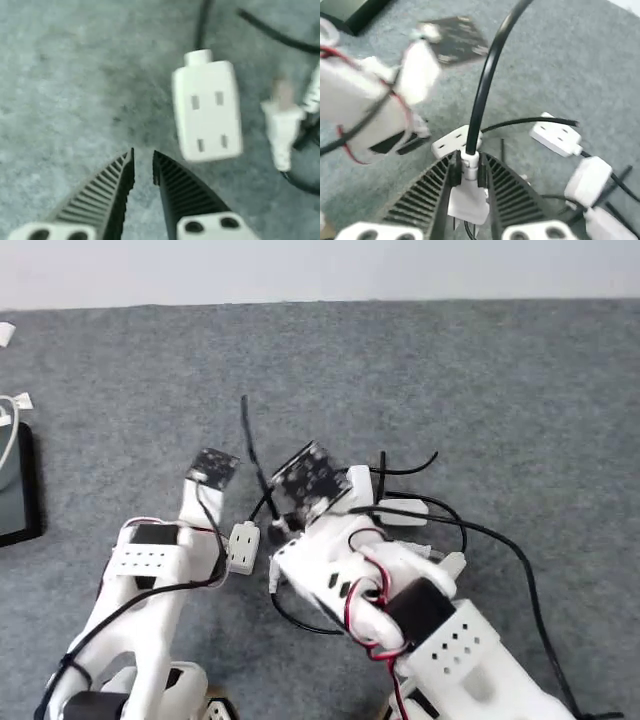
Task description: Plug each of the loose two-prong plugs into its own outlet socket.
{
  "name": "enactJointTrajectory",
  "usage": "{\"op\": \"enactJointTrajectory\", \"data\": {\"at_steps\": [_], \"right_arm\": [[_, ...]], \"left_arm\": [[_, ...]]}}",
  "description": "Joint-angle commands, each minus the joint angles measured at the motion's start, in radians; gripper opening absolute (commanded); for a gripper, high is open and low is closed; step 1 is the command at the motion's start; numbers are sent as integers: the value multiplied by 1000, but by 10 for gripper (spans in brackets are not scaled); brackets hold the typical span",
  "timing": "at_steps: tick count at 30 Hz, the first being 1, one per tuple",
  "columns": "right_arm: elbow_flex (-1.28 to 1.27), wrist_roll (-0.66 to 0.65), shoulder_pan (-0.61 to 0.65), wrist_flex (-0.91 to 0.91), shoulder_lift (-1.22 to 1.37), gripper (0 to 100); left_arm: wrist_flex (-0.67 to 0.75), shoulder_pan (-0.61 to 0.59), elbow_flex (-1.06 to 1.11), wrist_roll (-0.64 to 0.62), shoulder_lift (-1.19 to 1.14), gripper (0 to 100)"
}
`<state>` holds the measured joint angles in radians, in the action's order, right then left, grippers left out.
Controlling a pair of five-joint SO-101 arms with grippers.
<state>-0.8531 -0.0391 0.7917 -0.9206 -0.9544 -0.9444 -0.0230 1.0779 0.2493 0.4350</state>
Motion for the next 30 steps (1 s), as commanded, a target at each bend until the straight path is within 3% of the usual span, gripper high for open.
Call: {"op": "enactJointTrajectory", "data": {"at_steps": [1,11,23,30], "right_arm": [[-11,-18,50,31,-31,8],[-71,-18,70,105,22,8],[-74,-18,70,97,28,8],[-74,-18,70,101,28,8]], "left_arm": [[-29,25,-39,43,-3,12],[-61,49,-21,127,28,11],[-101,143,228,186,473,11],[-129,155,266,201,554,12]]}}
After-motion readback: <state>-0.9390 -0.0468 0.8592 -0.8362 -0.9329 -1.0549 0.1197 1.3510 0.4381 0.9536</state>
